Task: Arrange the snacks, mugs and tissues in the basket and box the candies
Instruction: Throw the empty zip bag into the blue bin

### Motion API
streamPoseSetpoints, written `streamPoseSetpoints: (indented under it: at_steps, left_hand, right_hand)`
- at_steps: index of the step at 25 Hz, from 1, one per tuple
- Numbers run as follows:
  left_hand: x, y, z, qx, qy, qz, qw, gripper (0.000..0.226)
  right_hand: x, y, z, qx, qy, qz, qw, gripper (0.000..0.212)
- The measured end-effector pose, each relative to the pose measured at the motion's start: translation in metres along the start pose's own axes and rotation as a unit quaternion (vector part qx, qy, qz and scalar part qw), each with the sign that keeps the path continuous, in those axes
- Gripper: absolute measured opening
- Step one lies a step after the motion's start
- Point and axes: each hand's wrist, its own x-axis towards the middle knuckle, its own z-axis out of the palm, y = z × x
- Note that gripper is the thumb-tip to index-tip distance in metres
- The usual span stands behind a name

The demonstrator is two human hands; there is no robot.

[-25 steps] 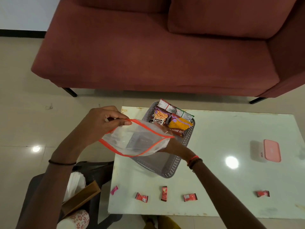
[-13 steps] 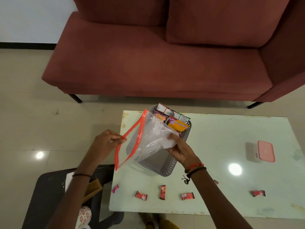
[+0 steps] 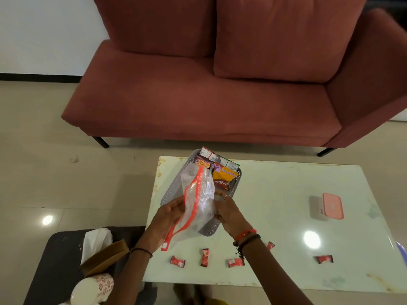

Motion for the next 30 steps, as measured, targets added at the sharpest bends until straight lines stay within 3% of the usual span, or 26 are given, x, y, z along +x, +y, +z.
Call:
streamPoseSetpoints:
  at_steps: [2,4,6,10,12,13,15,19,21,25,30]
  left_hand:
    - [-0.009,0.004,0.013,-0.001,-0.041,0.004,0.999,0.022]
    - [-0.023,0.010,0.028,0.035,-0.048,0.015,0.998,0.021]
    - [-0.036,0.015,0.035,0.079,-0.030,0.030,0.996,0.021]
    - [-0.051,0.005,0.039,0.180,0.018,0.056,0.982,0.029]
    - [-0.060,-0.005,0.050,0.210,0.031,0.067,0.975,0.038]
    - [-0.066,-0.011,0.058,0.214,0.028,0.077,0.973,0.043]
    - [-0.076,-0.024,0.073,0.216,0.007,0.098,0.971,0.051]
    - [-0.095,-0.047,0.087,0.229,-0.036,0.084,0.969,0.060]
    - [-0.104,-0.057,0.096,0.258,-0.019,0.070,0.963,0.054]
    - [-0.104,-0.071,0.121,0.379,0.100,0.119,0.912,0.042]
    - [-0.086,-0.071,0.187,0.475,0.084,0.148,0.863,0.039]
  right_hand:
    - [-0.015,-0.004,-0.007,-0.105,0.058,-0.064,0.991,0.033]
    - [-0.039,-0.006,-0.015,-0.169,0.048,-0.122,0.977,0.030]
    - [-0.060,-0.003,-0.028,-0.147,-0.018,-0.117,0.982,0.037]
    - [-0.091,0.013,-0.066,0.013,-0.256,-0.047,0.965,0.035]
    - [-0.102,0.022,-0.076,-0.026,-0.269,-0.043,0.962,0.062]
    - [-0.109,0.030,-0.081,-0.059,-0.253,-0.052,0.964,0.069]
    - [-0.118,0.045,-0.089,-0.079,-0.208,-0.079,0.972,0.062]
    - [-0.136,0.073,-0.124,-0.047,-0.146,-0.103,0.983,0.049]
    - [-0.146,0.083,-0.150,-0.022,-0.094,-0.109,0.989,0.047]
    - [-0.159,0.093,-0.208,0.044,0.041,-0.096,0.994,0.046]
    - [-0.164,0.092,-0.291,0.096,0.158,-0.092,0.978,0.043]
